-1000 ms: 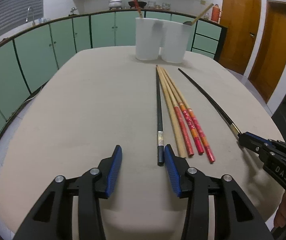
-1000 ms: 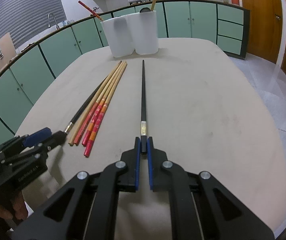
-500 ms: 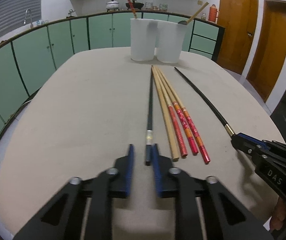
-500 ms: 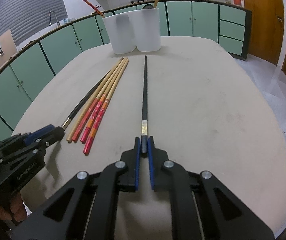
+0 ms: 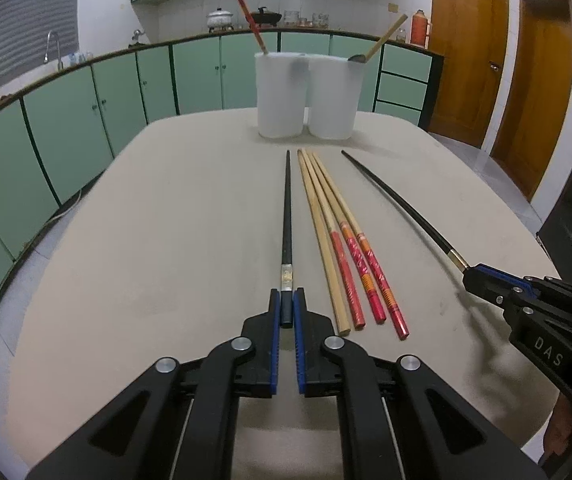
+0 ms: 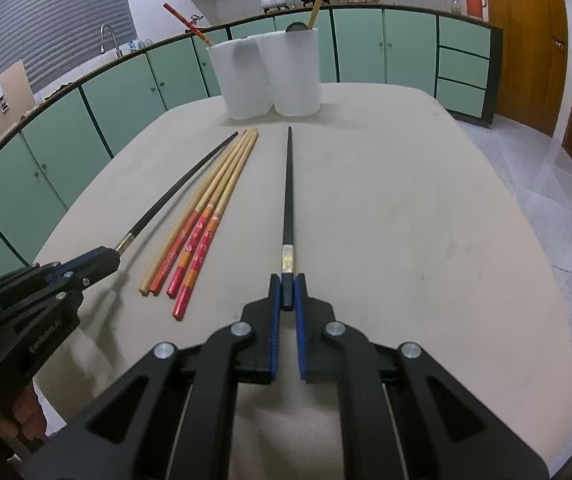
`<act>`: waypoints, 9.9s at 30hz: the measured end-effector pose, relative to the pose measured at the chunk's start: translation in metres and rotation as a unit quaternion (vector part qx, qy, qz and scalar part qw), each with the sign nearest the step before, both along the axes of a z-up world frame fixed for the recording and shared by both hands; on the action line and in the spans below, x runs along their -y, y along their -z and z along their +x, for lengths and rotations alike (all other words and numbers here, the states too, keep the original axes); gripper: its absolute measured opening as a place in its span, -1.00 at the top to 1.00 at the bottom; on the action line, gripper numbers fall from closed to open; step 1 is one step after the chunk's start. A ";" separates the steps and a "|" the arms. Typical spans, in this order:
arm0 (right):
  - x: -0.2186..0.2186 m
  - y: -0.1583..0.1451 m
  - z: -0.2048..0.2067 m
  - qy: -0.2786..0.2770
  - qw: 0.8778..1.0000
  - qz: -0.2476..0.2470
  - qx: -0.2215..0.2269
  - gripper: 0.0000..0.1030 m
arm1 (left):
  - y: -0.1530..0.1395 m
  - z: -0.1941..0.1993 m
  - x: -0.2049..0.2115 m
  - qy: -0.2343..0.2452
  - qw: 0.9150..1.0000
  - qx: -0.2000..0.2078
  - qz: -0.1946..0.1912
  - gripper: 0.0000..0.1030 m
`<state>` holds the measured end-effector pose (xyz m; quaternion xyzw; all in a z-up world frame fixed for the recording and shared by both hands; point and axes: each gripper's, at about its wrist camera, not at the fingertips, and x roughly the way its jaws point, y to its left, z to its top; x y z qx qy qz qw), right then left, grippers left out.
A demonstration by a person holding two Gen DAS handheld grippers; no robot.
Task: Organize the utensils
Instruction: 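Lift both black chopsticks and carry them over the white holder, then open both tools to drop the black chopsticks into the holder, then withdraw both tools back toward the remaining chopsticks on the mat, then grasp a red-patterned chopstick with the right tool, then grasp a plain wooden chopstick with left tool while right tool holds its chopstick, then lift both chopsticks and carry them over the white holder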
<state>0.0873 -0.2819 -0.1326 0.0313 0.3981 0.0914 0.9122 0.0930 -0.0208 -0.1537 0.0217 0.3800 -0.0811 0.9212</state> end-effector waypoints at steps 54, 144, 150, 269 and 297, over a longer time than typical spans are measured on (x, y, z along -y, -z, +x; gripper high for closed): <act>0.021 -0.204 0.060 -0.066 0.991 0.036 0.115 0.89 | -0.179 0.034 -0.021 0.060 0.979 0.189 -0.054 0.88; 0.021 -0.075 0.014 0.030 0.994 0.024 0.105 -0.74 | -0.076 0.038 -0.045 -0.010 0.995 0.096 -0.032 -0.57; 0.000 -0.044 -0.006 0.016 0.997 0.016 0.074 -0.70 | -0.041 0.022 -0.041 -0.003 0.998 0.055 -0.019 -0.55; -0.010 -0.071 -0.012 0.017 0.994 0.001 0.106 0.90 | -0.071 0.003 -0.008 0.017 0.995 0.085 -0.042 0.87; 0.008 -0.180 0.037 -0.021 0.987 0.047 0.152 0.90 | -0.165 0.033 -0.006 0.059 0.980 0.173 -0.074 0.88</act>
